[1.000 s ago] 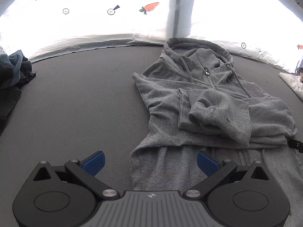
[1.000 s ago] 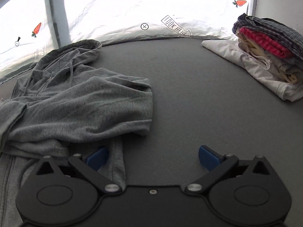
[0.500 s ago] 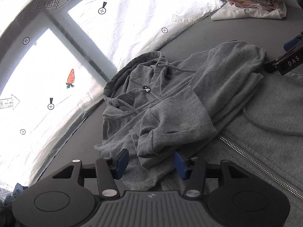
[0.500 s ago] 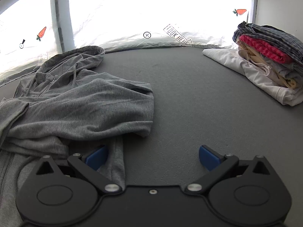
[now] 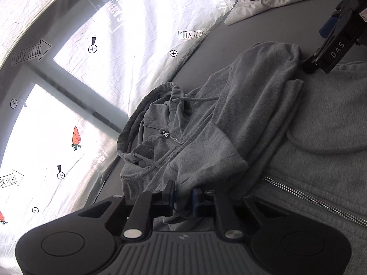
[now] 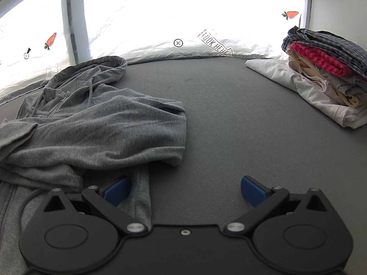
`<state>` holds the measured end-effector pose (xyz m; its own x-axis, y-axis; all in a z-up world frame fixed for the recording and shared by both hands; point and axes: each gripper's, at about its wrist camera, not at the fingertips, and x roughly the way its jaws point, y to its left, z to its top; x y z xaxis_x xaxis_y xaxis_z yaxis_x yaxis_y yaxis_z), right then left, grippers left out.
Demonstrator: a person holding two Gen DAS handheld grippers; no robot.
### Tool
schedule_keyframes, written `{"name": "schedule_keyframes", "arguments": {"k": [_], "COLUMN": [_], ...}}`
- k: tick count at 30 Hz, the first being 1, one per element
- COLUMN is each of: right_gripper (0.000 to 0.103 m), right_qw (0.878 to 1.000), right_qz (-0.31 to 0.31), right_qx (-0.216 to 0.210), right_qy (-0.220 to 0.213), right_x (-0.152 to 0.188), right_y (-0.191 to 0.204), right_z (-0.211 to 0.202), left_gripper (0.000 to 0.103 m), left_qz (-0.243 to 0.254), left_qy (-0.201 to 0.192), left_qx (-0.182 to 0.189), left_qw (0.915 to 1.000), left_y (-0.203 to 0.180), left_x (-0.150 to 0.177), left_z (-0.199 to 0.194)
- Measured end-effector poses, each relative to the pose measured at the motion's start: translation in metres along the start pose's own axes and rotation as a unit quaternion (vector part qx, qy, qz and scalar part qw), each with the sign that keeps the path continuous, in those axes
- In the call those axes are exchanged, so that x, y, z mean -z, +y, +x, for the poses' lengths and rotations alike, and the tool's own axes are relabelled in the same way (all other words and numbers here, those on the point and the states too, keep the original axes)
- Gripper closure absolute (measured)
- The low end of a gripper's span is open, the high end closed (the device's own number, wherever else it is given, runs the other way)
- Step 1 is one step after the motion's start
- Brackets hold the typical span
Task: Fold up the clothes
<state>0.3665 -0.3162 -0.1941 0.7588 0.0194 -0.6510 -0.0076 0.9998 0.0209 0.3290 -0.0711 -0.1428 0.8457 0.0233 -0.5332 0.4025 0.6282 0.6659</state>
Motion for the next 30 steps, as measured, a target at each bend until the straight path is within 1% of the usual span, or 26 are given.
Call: {"name": "schedule_keyframes", "arguments": {"k": [2, 4, 7, 9, 11, 14, 21, 27, 29, 30], "right_gripper": [0.000, 0.000, 0.000, 0.000, 0.000, 0.000, 0.000, 0.000, 0.000, 0.000], "right_qw": [1.000, 1.000, 1.000, 1.000, 1.000, 1.000, 1.000, 1.000, 1.000, 1.000], "right_qz": [0.000, 0.000, 0.000, 0.000, 0.000, 0.000, 0.000, 0.000, 0.000, 0.000], "right_qx": [0.000, 0.000, -0.001, -0.001, -0.001, -0.001, -0.001, -0.001, -0.001, -0.001], "right_qy": [0.000, 0.000, 0.000, 0.000, 0.000, 0.000, 0.000, 0.000, 0.000, 0.000], "right_x": [0.000, 0.000, 0.000, 0.000, 0.000, 0.000, 0.000, 0.000, 0.000, 0.000], "right_y": [0.000, 0.000, 0.000, 0.000, 0.000, 0.000, 0.000, -0.001, -0.001, -0.001], "right_z": [0.000, 0.000, 0.000, 0.000, 0.000, 0.000, 0.000, 0.000, 0.000, 0.000], "left_gripper": [0.096, 0.096, 0.097, 0.097, 0.097, 0.097, 0.097, 0.097, 0.097, 0.097], "left_qz": [-0.028, -0.060, -0.127, -0.175, -0.220, -0.266, -0.324, -0.345, -0.355, -0.363], "left_qy": [-0.004, -0.007, -0.005, -0.006, -0.009, -0.019, -0.040, -0.047, -0.043, -0.037], "left_qx": [-0.007, -0.016, -0.032, -0.047, -0.065, -0.089, -0.138, -0.186, -0.205, -0.216], "left_qw": [0.9996, 0.9980, 0.9914, 0.9834, 0.9734, 0.9596, 0.9349, 0.9190, 0.9111, 0.9057], "left_y": [0.008, 0.018, 0.041, 0.059, 0.076, 0.100, 0.142, 0.164, 0.170, 0.174], "left_x": [-0.001, -0.002, -0.003, -0.002, -0.002, 0.001, 0.007, 0.015, 0.022, 0.028], "left_z": [-0.002, -0.004, -0.007, -0.010, -0.014, -0.021, -0.036, -0.053, -0.059, -0.061]}}
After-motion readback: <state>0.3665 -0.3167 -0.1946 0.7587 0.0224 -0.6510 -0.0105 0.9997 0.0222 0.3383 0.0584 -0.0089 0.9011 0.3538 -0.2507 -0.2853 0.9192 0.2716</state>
